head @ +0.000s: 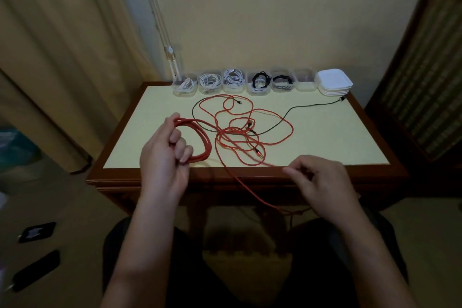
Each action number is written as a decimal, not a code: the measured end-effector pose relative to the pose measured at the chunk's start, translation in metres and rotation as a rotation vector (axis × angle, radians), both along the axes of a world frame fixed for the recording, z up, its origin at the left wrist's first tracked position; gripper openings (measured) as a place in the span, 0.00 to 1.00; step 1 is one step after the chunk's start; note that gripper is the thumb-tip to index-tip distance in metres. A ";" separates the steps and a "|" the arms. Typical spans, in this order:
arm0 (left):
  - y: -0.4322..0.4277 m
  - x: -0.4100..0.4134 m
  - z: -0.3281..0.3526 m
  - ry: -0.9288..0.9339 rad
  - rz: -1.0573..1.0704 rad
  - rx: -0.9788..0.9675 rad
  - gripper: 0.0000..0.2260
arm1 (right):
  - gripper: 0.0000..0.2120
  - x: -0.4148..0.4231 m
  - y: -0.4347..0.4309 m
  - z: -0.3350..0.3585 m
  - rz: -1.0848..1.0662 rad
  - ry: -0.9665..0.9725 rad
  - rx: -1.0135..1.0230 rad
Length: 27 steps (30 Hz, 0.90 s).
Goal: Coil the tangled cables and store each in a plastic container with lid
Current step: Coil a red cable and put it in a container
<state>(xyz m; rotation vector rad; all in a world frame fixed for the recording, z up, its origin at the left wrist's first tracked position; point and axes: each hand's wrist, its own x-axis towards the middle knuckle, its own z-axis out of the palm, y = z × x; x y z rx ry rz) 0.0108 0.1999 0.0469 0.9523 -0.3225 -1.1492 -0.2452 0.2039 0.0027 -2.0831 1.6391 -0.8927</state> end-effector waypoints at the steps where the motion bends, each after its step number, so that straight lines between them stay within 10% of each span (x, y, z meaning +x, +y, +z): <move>1: 0.000 -0.007 -0.001 -0.140 0.000 0.013 0.13 | 0.06 0.005 0.001 0.002 0.051 0.052 0.020; 6: 0.004 -0.038 -0.011 -0.644 -0.233 0.004 0.14 | 0.12 0.034 0.008 0.008 0.191 0.092 0.090; 12: 0.012 -0.057 -0.022 -0.755 -0.554 0.031 0.14 | 0.16 0.031 0.003 0.004 0.093 -0.055 -0.142; 21: 0.014 -0.071 -0.011 0.096 -0.784 -0.088 0.19 | 0.24 0.046 0.011 0.021 -0.095 -0.697 0.173; 27: 0.014 -0.084 -0.012 -0.076 -0.632 -0.103 0.16 | 0.20 0.054 0.014 0.021 -0.056 -0.823 0.171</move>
